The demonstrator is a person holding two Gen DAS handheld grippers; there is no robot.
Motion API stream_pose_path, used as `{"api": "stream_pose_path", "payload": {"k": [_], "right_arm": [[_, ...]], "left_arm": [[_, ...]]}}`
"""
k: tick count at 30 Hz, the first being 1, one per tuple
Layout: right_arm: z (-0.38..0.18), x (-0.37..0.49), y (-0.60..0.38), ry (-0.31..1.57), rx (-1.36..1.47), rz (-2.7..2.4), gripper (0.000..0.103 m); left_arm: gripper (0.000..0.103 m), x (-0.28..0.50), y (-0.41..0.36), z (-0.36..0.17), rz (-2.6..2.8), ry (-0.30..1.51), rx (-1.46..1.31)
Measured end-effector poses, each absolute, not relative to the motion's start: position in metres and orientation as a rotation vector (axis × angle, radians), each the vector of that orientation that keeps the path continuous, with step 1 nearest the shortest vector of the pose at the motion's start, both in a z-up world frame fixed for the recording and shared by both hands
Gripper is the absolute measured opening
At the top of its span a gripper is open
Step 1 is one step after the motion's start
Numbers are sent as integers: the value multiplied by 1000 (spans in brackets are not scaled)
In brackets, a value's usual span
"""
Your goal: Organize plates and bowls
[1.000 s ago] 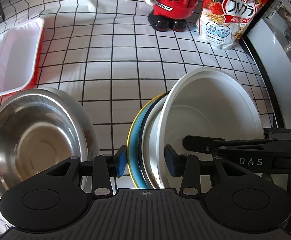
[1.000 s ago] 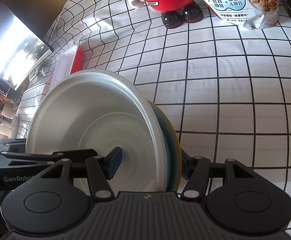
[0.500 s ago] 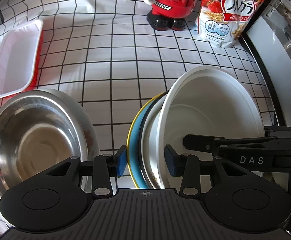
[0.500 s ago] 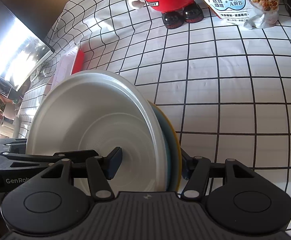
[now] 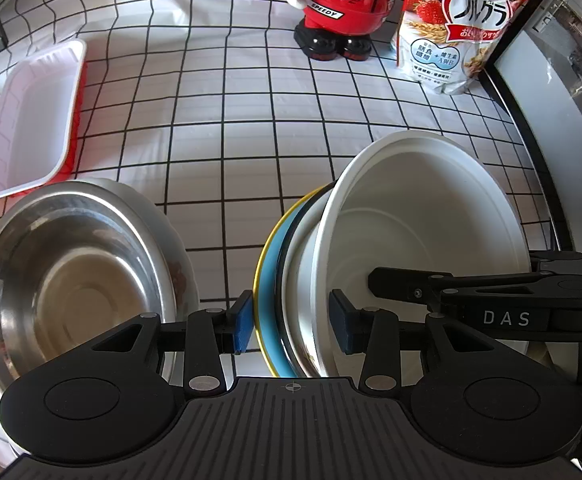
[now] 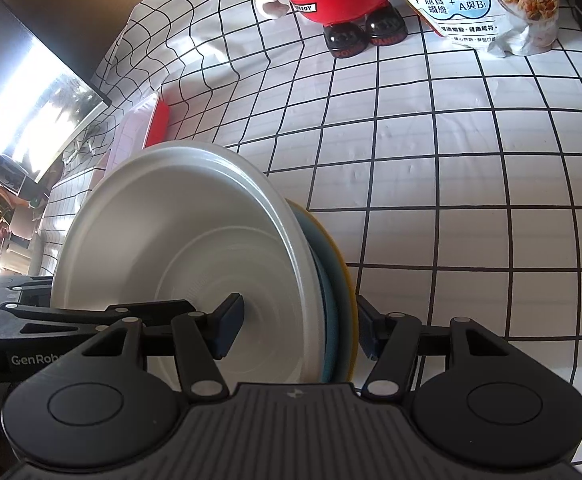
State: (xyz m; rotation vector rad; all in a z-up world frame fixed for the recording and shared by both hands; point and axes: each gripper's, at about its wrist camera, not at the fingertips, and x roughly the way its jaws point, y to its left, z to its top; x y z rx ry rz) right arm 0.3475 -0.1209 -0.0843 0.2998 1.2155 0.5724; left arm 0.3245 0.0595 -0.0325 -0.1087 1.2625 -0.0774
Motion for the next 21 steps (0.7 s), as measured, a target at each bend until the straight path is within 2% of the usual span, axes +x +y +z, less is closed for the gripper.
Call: {"api": "stream_pose_path", "payload": {"k": [21], "right_arm": [[-86, 346, -122, 1230, 321, 569, 58]], "left_arm": [[41, 324, 63, -34, -97, 1262, -89]]}}
